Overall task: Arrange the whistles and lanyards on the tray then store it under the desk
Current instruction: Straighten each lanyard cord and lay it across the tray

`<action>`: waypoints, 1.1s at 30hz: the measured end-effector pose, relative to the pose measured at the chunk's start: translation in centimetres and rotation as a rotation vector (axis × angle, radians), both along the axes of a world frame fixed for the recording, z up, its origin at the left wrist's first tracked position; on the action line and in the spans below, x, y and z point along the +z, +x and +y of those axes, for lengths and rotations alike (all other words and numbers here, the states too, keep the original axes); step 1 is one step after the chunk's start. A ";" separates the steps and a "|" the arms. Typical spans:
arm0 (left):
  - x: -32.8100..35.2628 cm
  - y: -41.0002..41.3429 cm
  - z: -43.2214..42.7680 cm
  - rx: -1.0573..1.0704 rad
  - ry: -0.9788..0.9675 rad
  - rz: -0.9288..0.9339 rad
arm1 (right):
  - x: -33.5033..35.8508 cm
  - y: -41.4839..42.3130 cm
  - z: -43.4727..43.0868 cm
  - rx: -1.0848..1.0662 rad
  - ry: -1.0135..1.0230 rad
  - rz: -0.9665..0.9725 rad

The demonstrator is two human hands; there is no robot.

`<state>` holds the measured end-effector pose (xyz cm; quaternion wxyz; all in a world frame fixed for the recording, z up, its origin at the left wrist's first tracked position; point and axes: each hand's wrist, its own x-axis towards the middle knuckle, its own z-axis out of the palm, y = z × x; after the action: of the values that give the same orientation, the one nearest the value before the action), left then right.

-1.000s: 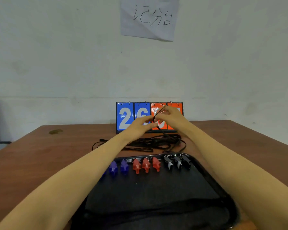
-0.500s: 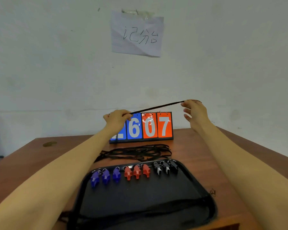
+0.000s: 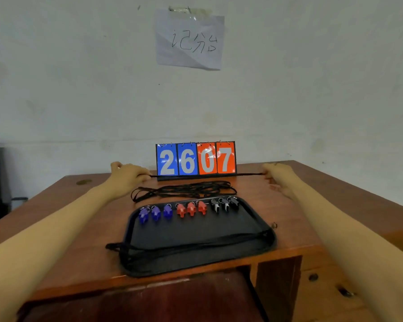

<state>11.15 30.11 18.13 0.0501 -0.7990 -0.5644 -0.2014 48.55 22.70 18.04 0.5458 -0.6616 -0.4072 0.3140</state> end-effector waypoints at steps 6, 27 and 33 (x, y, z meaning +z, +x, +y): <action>-3.7 -2.4 -4.7 -0.067 -0.061 -0.082 | -2.4 0.0 -3.8 0.146 -0.137 -0.271; -8.5 -3.5 -8.9 -0.025 -0.111 -0.061 | -6.5 -1.3 -7.0 0.074 -0.226 -0.653; -8.3 -2.2 -9.8 -0.158 -0.177 0.057 | -6.6 -2.3 -7.7 0.115 -0.120 -1.060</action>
<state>8.99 20.29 9.80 -0.0206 -0.8478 -0.5133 -0.1313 46.22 14.99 11.48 0.2086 -0.7362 -0.6437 -0.0109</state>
